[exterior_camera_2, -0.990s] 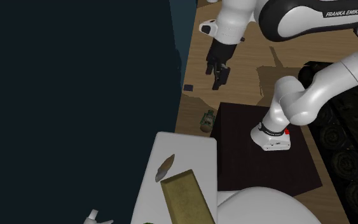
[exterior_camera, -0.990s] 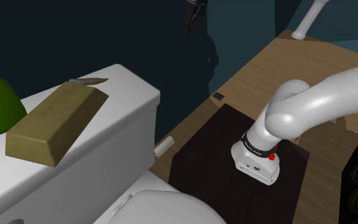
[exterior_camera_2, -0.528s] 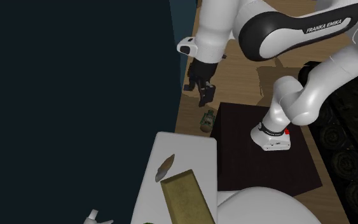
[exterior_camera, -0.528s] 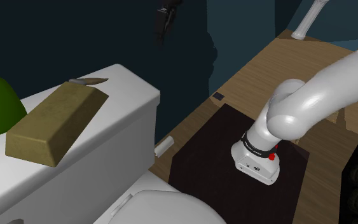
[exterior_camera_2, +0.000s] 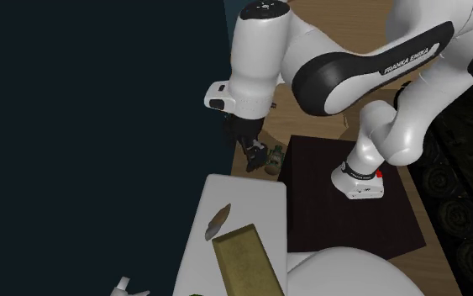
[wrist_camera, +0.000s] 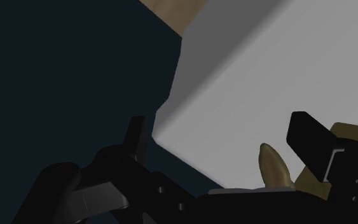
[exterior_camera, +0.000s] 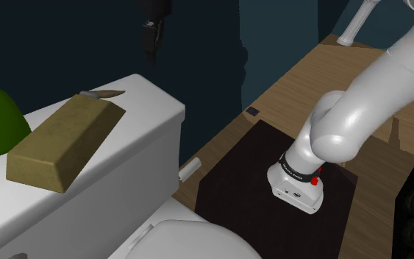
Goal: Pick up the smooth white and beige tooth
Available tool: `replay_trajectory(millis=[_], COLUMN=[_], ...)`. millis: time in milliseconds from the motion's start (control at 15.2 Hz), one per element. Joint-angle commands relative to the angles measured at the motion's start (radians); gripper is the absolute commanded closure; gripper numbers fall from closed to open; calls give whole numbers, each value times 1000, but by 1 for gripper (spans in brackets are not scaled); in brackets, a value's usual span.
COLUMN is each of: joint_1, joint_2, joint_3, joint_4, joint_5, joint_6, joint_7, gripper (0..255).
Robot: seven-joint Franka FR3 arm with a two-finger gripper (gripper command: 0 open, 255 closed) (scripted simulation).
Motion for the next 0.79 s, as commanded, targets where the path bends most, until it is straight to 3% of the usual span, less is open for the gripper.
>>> replay_trajectory(millis=[0, 528, 726], joint_1=[20, 103, 103], joint_2=[69, 290, 291], joint_3=[27, 114, 113], joint_4=[57, 250, 212], joint_5=[-15, -92, -93], joint_6=[9, 17, 57], joint_7=[-8, -47, -47], gripper=[0, 0, 0])
